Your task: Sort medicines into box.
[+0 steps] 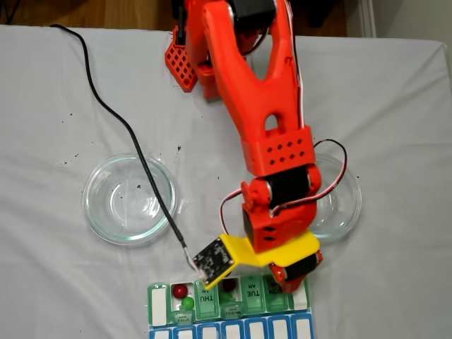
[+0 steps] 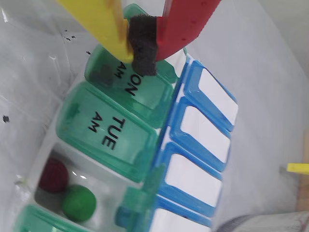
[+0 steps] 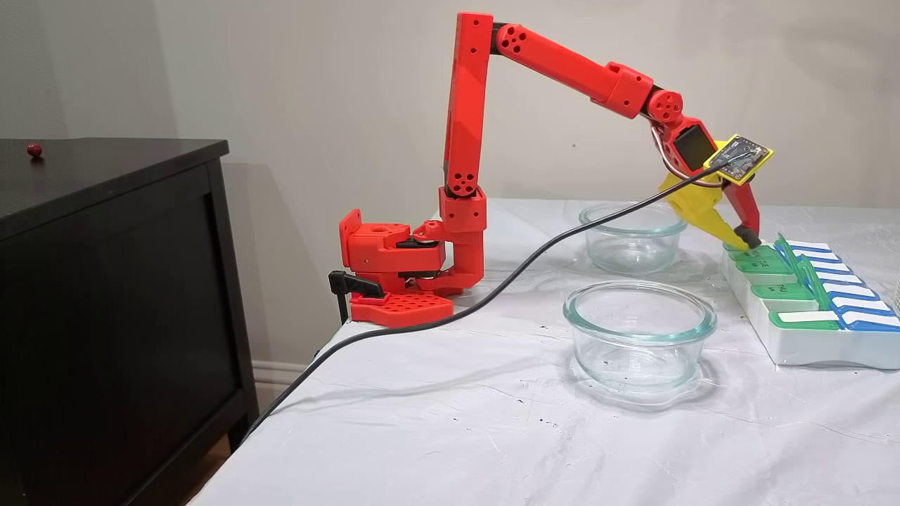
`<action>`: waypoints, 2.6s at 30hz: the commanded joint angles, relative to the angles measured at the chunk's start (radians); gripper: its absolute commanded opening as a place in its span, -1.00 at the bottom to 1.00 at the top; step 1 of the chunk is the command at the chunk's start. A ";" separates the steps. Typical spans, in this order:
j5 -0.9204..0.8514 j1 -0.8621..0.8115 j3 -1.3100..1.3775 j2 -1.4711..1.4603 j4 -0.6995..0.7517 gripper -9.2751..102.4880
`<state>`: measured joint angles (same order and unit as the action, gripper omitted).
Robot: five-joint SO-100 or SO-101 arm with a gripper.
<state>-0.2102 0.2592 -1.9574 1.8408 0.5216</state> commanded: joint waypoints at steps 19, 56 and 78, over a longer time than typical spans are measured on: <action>-0.189 -0.212 0.094 0.127 -0.273 -0.84; 0.055 -0.144 0.253 -0.023 0.178 -0.84; 0.048 -0.184 0.219 -0.051 0.155 -0.84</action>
<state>-0.1166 0.0460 -1.7365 1.7303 0.6842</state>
